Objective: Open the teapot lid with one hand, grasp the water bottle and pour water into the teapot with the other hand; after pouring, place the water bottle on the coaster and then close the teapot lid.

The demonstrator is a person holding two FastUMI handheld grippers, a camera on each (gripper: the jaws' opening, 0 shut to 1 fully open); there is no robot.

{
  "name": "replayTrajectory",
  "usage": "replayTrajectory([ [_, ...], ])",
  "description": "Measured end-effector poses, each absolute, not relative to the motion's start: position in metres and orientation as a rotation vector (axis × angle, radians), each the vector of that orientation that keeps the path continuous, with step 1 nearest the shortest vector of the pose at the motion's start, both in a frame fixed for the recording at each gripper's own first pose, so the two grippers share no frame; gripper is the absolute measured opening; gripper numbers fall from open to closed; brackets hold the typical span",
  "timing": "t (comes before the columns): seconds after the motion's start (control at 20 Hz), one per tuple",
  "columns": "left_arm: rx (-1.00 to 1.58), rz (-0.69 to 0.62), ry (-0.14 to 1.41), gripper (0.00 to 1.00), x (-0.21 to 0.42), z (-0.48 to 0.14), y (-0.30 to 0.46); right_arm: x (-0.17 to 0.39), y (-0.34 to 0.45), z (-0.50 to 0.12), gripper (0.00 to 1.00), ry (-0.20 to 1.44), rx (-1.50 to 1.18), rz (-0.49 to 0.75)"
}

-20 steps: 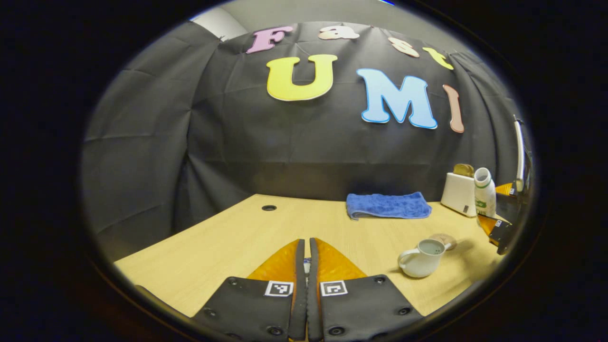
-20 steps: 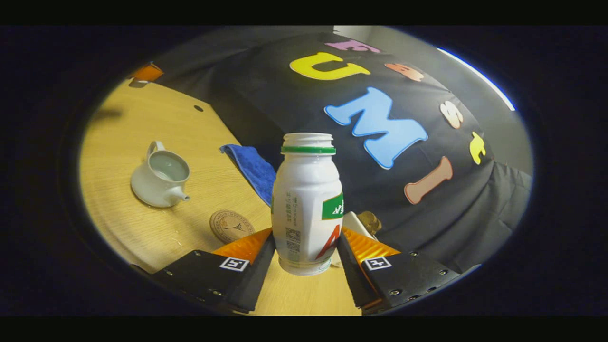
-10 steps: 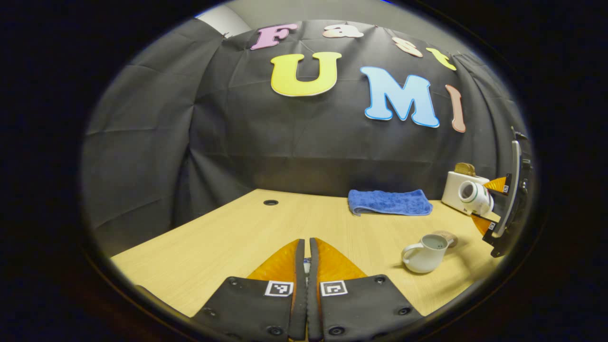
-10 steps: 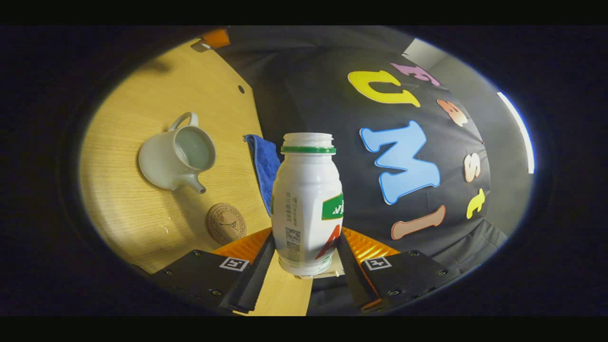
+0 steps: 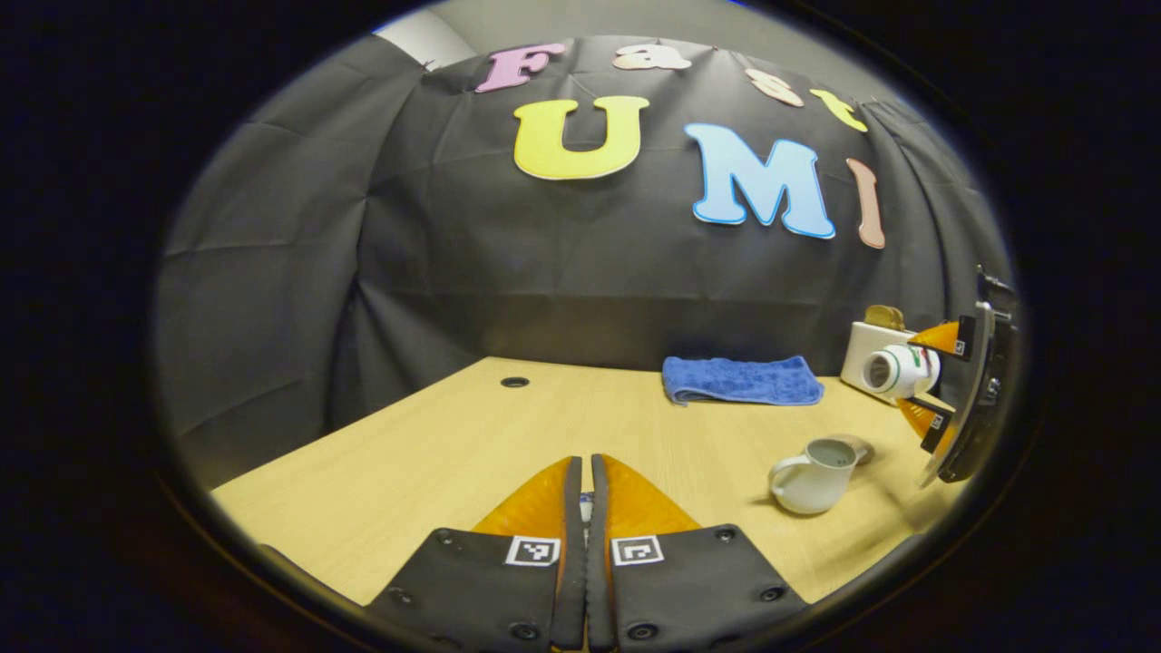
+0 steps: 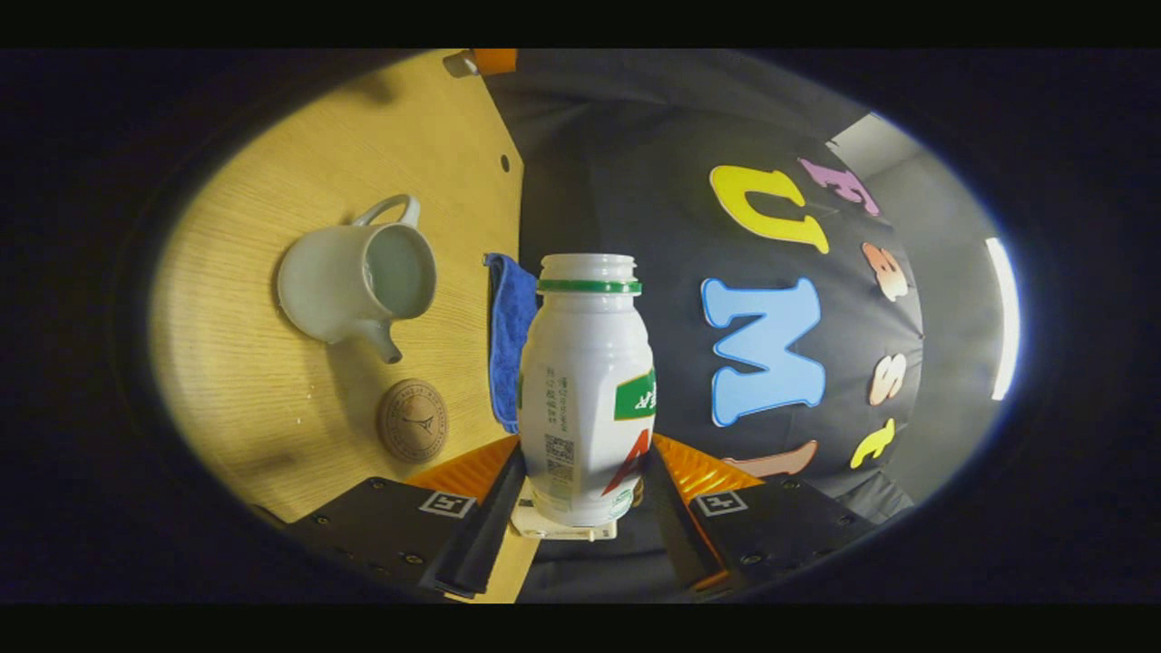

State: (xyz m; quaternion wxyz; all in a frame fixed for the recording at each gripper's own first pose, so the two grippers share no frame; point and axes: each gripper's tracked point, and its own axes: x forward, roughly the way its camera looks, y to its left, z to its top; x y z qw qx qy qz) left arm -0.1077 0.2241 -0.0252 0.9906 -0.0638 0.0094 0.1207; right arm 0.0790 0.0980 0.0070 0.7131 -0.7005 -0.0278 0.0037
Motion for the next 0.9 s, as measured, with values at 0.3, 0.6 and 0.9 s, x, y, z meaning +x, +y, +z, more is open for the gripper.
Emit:
replayTrajectory([
  [0.3,-0.122,0.242,0.028,0.10,-0.105,-0.028,0.226,0.082,0.097,0.015,0.73,-0.100,-1.665,-0.006],
  [0.6,-0.117,0.236,0.033,0.10,-0.102,-0.029,0.222,0.086,0.092,0.019,0.73,-0.123,-1.713,-0.014],
  [0.9,-0.119,0.231,0.042,0.11,-0.100,-0.029,0.221,0.088,0.092,0.023,0.73,-0.141,-1.745,-0.028],
])
